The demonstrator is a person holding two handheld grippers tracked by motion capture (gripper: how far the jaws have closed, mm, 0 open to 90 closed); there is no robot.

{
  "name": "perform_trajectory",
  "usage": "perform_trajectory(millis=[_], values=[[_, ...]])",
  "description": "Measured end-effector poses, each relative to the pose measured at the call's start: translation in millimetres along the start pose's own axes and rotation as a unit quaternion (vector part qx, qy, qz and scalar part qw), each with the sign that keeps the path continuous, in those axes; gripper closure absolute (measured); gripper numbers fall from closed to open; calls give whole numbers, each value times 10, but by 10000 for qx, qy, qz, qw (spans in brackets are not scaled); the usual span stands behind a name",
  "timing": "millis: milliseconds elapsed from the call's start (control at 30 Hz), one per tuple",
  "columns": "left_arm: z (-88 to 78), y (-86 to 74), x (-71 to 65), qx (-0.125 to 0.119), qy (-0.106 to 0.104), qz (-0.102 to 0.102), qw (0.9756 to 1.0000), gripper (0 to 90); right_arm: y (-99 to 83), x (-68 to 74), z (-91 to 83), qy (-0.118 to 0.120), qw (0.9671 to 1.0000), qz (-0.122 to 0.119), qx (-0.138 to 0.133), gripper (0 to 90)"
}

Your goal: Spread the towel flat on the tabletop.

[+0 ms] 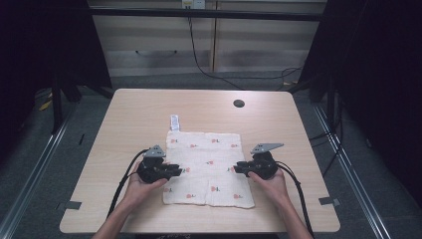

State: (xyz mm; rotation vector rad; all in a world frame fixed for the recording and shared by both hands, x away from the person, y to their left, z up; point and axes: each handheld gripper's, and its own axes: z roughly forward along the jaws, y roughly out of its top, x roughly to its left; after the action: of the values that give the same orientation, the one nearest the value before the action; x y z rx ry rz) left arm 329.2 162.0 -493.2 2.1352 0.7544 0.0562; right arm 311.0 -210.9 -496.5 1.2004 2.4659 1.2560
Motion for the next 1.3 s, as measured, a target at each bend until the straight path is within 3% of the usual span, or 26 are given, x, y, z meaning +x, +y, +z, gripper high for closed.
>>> perform_trajectory(millis=[67, 100, 233, 400, 733, 1033, 1233, 1300], values=[[18, -30, 34, 18, 12, -75, 10000, 740, -26, 9, 28, -17, 9999, 4, 99, 733], [46, -64, 58, 161, 108, -68, 9998, 741, -51, 16, 42, -1, 9999, 19, 105, 721], [32, -103, 94, 100, 45, -108, 9999, 744, -97, 25, 62, 52, 9999, 131, 78, 728], [16, -125, 78, 76, 124, -44, 9999, 744, -117, 88, 35, -9, 9999, -22, 169, 738], [-91, -230, -3, 132, 51, 29, 9999, 764, -195, 169, -43, 34, 9997, -56, 233, 747], [-187, -344, -174, 192, -58, 133, 9997, 766, -248, 274, -79, 114, 9994, -192, 280, 749], [-238, -391, -224, 234, -91, 132, 9996, 765, -301, 340, -116, 192, 9992, -190, 281, 749], [-256, -400, -241, 250, -108, 41, 9996, 751, -326, 391, -138, 225, 9990, -231, 323, 748]])
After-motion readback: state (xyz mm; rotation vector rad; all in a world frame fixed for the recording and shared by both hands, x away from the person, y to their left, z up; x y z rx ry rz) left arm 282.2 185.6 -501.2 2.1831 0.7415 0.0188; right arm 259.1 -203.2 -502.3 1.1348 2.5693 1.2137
